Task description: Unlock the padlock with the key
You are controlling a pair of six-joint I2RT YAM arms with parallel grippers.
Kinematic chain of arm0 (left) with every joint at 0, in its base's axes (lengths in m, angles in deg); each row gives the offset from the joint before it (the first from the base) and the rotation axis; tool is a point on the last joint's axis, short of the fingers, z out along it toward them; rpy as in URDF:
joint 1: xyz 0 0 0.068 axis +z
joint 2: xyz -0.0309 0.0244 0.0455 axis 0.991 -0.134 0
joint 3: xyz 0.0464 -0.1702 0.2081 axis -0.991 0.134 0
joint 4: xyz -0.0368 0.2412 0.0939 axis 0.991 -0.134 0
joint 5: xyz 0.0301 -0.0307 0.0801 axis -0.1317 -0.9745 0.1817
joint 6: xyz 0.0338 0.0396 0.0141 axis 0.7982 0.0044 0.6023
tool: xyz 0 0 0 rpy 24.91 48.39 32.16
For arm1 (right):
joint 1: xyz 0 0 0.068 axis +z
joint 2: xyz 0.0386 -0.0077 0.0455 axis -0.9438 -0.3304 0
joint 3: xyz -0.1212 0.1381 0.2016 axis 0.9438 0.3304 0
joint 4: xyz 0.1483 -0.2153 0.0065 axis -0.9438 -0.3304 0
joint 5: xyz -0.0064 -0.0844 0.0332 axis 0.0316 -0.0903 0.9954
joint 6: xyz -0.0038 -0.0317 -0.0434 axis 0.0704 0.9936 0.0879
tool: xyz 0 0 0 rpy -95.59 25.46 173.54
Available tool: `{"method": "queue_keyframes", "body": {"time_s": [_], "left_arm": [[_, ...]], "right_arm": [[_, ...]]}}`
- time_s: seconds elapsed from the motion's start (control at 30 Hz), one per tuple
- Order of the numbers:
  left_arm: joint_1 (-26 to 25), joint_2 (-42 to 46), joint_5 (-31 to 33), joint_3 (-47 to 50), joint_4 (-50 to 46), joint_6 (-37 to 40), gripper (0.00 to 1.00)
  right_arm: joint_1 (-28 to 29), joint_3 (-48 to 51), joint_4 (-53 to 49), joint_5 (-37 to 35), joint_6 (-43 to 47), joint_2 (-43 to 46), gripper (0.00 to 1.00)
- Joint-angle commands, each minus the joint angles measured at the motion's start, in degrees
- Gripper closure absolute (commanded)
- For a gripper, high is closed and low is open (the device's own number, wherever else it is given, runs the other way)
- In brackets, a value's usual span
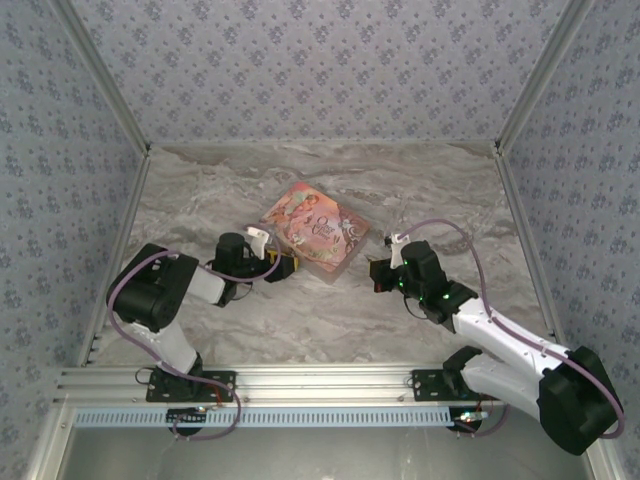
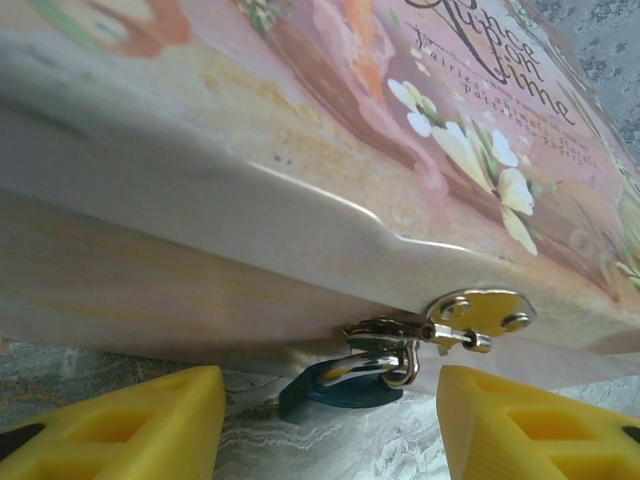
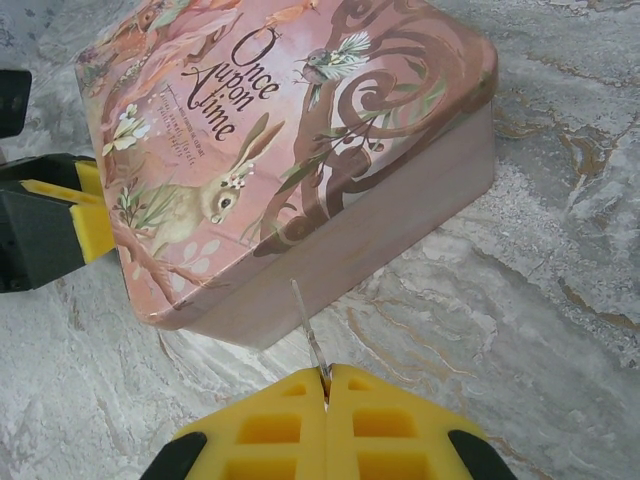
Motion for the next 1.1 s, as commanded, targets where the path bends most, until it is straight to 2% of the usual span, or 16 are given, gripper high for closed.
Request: {"method": "queue_keyframes", "body": {"time_s": [0.0, 0.67, 1.07], "left_arm": [[0.3, -1.3, -1.5, -1.4, 2.4, 1.4, 0.44], [-0.2, -3.0, -3.2, -2.1, 2.9, 1.5, 0.47], [-2.6, -1.1, -2.7, -1.6, 1.0, 1.3, 0.49]], "right_arm": [[-0.3, 0.6, 1.0, -0.2, 0.4, 1.1, 1.00], [-0.4, 0.9, 1.3, 0.3, 0.4, 1.3, 1.00], [-0.3, 1.1, 1.5, 0.3, 0.5, 1.3, 1.00]]}}
